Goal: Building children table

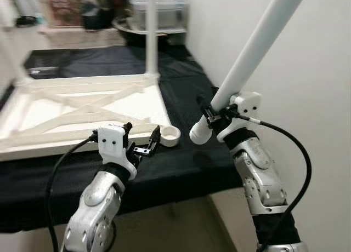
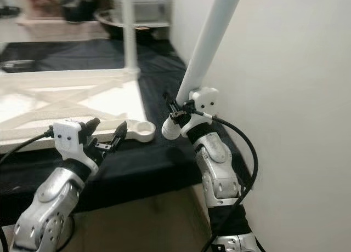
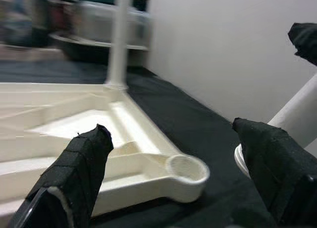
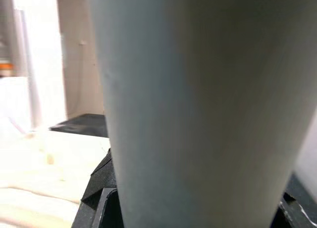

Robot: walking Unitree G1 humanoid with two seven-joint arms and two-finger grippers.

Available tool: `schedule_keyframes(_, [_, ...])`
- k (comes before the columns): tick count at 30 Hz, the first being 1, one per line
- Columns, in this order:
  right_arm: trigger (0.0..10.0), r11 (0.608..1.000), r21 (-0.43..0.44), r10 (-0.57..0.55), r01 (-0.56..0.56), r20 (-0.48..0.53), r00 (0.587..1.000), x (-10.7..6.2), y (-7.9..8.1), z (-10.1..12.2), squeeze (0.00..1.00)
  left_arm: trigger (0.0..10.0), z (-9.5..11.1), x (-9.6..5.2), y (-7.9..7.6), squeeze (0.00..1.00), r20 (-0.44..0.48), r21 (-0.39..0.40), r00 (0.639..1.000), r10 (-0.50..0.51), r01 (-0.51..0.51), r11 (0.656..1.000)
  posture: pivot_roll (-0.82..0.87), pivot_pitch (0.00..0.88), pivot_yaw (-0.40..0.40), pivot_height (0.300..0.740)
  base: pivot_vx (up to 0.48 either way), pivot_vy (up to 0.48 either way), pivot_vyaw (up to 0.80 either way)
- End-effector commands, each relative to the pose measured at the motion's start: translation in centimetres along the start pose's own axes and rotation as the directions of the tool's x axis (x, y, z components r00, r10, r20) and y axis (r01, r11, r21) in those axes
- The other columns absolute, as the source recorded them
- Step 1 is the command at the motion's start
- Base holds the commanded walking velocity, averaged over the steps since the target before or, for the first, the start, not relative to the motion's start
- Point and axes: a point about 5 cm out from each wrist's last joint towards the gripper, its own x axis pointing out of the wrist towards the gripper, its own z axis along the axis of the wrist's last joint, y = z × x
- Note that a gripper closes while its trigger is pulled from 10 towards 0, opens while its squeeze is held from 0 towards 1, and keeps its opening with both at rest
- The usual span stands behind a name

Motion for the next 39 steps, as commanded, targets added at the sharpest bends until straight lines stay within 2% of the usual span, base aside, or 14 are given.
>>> schedule_keyframes(1, [10.0,1.000,0.002,-0.008,0.008,-0.005,1.000,-0.4,0.0,0.1,0.00,10.0,-0.4,-0.4,-0.3,0.00,-0.031,0.005,0.999,0.012,-0.012,1.000,0.07,0.098,-0.078,0.740,0.000,0.000,0.80])
schedule_keyframes(6, [10.0,1.000,0.002,0.019,-0.019,-0.006,1.000,-0.7,0.8,0.3,0.00,10.0,-0.5,-0.5,-0.5,0.00,-0.038,0.017,0.999,0.013,-0.013,1.000,0.06,0.095,-0.075,0.740,0.000,0.000,0.80])
schedule_keyframes(12, [10.0,1.000,-0.005,-0.005,0.004,-0.016,1.000,-0.7,0.6,0.4,0.00,10.0,-0.3,-0.3,0.0,0.00,-0.039,0.045,0.997,0.062,-0.060,0.997,0.06,0.085,-0.082,0.740,0.000,0.000,0.80])
schedule_keyframes(25, [10.0,1.000,-0.001,-0.020,0.020,-0.020,1.000,-0.2,0.6,0.5,0.00,10.0,-0.2,-0.1,0.4,0.00,-0.034,0.052,0.995,0.096,-0.094,0.994,0.07,0.073,-0.085,0.740,0.000,0.000,0.80])
schedule_keyframes(33, [10.0,0.998,0.024,-0.051,0.051,0.001,0.999,0.3,0.2,0.9,0.00,10.0,0.1,0.2,1.4,0.00,-0.016,0.081,0.988,0.152,-0.150,0.985,0.06,0.070,-0.083,0.740,0.000,-0.060,0.00])
schedule_keyframes(39, [10.0,0.998,0.013,-0.066,0.066,-0.006,0.998,0.3,-0.1,0.8,0.00,10.0,0.2,0.3,2.2,0.00,-0.017,0.092,0.982,0.186,-0.184,0.979,0.06,0.078,-0.085,0.740,0.312,-0.282,0.00])
